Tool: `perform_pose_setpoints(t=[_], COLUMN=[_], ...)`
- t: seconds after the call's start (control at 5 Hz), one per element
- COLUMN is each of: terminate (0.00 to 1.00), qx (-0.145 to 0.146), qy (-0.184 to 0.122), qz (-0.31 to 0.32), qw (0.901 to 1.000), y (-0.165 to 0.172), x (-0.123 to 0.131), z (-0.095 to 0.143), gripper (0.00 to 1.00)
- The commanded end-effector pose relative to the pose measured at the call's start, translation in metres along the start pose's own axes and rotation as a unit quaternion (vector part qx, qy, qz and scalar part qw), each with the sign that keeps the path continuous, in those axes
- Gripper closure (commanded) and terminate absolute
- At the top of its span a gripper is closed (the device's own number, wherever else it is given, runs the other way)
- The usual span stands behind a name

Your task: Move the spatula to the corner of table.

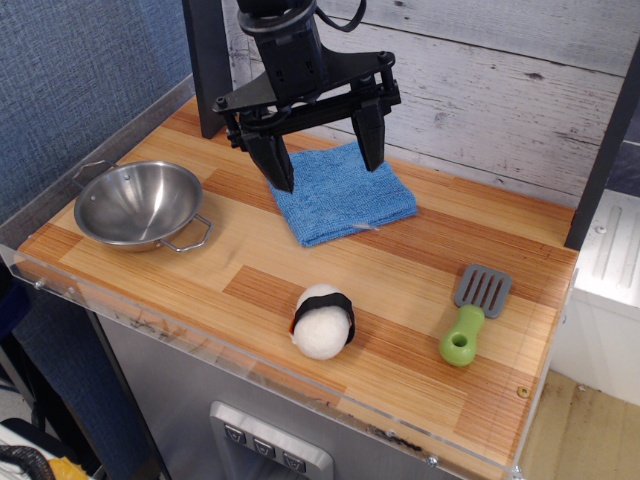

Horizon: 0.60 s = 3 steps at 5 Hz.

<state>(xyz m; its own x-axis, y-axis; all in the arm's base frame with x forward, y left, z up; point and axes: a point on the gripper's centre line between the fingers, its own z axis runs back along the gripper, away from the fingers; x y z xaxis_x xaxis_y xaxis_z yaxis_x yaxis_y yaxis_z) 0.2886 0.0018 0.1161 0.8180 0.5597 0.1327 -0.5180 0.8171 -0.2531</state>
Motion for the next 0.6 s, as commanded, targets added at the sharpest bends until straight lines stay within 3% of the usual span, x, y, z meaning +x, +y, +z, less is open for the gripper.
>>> perform_pose_setpoints(t=[0.0, 0.4], terminate=[0.00, 0.00], qx=[0.000, -0.025], qy=[0.000, -0.004], qz=[0.000, -0.117], qw=[1.0000, 0.9928], y=[0.000, -0.093], x=[0.000, -0.035], z=[0.000, -0.011], gripper=[0.00, 0.00])
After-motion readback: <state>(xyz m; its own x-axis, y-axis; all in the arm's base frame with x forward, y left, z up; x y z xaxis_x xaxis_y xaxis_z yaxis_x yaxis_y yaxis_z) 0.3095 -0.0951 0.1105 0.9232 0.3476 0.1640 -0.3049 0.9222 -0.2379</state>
